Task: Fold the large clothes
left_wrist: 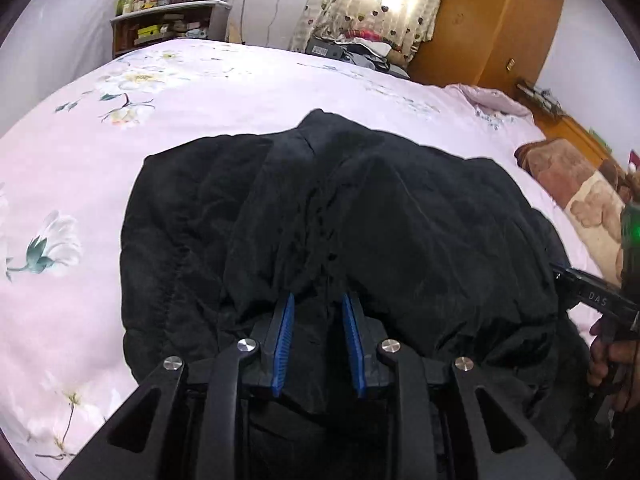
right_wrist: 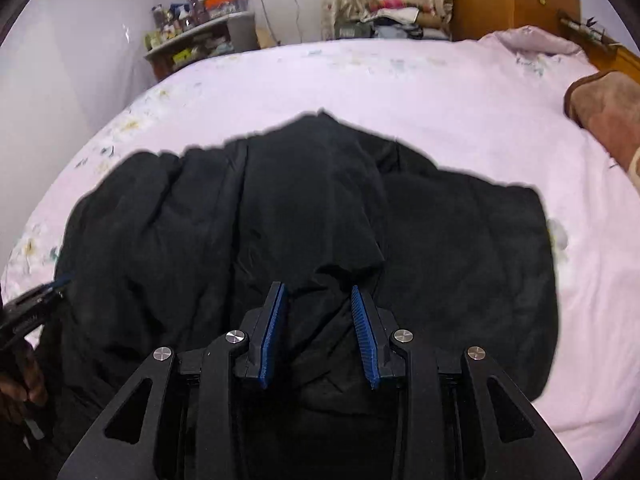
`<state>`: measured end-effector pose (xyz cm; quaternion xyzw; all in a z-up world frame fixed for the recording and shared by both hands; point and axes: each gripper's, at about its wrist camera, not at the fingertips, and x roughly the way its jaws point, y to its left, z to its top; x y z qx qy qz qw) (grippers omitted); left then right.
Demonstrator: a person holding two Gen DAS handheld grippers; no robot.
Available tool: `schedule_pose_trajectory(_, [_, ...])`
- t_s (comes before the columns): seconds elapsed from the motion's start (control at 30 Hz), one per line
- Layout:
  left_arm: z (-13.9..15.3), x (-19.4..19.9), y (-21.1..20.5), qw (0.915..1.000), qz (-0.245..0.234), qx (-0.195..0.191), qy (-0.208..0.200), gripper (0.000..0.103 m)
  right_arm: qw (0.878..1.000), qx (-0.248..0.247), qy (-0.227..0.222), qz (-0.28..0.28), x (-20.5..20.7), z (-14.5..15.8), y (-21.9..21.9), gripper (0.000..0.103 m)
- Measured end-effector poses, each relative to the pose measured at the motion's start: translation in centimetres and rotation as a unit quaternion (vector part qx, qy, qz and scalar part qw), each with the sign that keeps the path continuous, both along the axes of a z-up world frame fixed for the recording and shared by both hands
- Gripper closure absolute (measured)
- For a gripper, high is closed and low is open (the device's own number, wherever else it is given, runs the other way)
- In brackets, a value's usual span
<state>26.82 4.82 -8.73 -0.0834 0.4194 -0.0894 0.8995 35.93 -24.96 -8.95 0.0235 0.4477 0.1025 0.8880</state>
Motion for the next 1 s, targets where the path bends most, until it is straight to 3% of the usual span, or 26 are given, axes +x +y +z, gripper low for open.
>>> schedule_pose_trajectory(0.13, [1.5,-0.4,-0.5,1.0,0.002,0.003,0.007,0.077,1.0,-0.011,-0.003,-0.008,-0.8,1.8,0.4,0.069])
schedule_pose_trajectory(0.3, [4.0,-4.0,-0.9,0.9992,-0.011,-0.037,-0.012,0.076,1.0,0.008,-0.027,0.01,-3.4,3.9,2.5,0.069])
schedule_pose_trajectory(0.4, [2.3,-5.7,-1.9,0.999,-0.029,-0.032,0.01,0.071,0.999,0.03,-0.007,0.037,-5.3,2.3,4.4,0.069])
schedule_pose_trajectory(0.5, [-0.1,-5.7,-2.5,0.9989,-0.031,-0.01,0.032,0.071,0.998,0.014,0.034,0.051,-5.2,-0.8,6.4,0.069])
schedule_pose_trajectory(0.63, [-0.2,-5.7,-2.7,0.999,-0.03,-0.006,0.032,0.071,0.997,0.005,0.046,0.055,-4.8,-2.5,6.4,0.069])
schedule_pose_trajectory(0.8, [1.4,-6.1,-2.8,0.9988,-0.03,-0.002,0.039,0.071,0.998,-0.009,0.039,0.053,-5.4,-0.6,6.3,0.069])
schedule_pose_trajectory(1.0, [4.2,-9.2,-2.8,0.9994,-0.029,-0.006,0.02,0.071,0.999,-0.009,0.011,0.049,-9.2,2.5,5.7,0.068])
